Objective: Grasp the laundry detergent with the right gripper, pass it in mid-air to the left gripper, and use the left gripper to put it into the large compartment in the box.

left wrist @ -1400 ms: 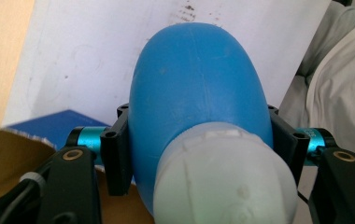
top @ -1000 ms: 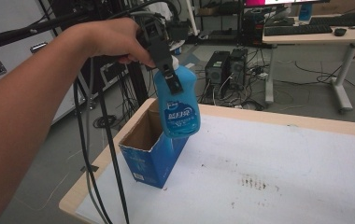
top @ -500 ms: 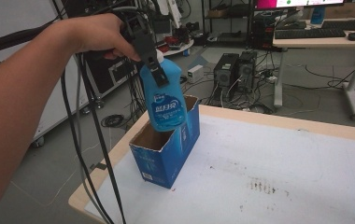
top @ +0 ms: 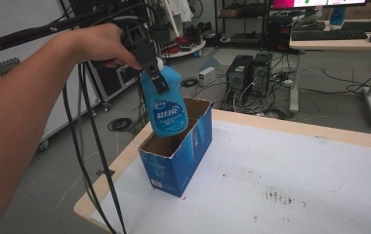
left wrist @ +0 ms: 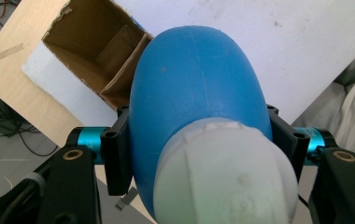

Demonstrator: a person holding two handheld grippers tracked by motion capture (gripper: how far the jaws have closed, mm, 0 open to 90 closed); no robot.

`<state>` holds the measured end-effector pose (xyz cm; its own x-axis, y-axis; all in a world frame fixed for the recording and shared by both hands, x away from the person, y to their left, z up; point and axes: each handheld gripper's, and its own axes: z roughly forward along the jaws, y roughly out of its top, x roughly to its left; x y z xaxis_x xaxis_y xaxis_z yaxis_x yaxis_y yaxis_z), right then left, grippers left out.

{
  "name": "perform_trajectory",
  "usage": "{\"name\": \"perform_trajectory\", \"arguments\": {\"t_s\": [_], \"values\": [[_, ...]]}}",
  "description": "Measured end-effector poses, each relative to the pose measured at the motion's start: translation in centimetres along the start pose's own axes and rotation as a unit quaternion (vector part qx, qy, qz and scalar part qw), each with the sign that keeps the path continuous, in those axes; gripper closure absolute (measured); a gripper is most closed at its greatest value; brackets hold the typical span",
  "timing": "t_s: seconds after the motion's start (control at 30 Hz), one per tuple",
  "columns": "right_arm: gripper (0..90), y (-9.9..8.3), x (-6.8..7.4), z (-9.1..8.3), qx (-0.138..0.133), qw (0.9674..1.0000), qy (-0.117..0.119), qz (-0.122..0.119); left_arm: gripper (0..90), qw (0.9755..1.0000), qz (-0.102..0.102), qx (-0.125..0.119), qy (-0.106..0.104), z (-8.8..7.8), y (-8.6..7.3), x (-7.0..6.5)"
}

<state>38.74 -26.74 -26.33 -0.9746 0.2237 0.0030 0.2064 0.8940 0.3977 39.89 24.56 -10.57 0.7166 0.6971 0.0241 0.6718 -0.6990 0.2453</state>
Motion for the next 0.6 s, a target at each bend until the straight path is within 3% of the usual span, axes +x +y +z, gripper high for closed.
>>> {"name": "perform_trajectory", "arguments": {"t_s": [0.43, 0.5, 0.57, 0.6], "values": [[1.1, 0.0, -0.2, 0.3, 0.005, 1.0, 0.002, 0.004, 37.3, 1.0, 0.0, 0.006, -0.002, 3.3, -1.4, 1.3], [1.1, 0.0, -0.2, 0.6, 0.009, 0.9999, 0.004, 0.006, 37.3, 0.9999, 0.002, 0.012, -0.003, 4.5, -1.7, 1.4], [1.1, 0.0, -0.2, 0.6, 0.009, 0.9999, 0.004, 0.006, 37.3, 0.9999, 0.002, 0.012, -0.003, 4.5, -1.7, 1.4], [1.1, 0.0, -0.2, 0.8, 0.009, 0.9999, 0.006, 0.006, 37.3, 0.9999, 0.001, 0.013, -0.006, 5.8, -2.0, 1.6]]}}
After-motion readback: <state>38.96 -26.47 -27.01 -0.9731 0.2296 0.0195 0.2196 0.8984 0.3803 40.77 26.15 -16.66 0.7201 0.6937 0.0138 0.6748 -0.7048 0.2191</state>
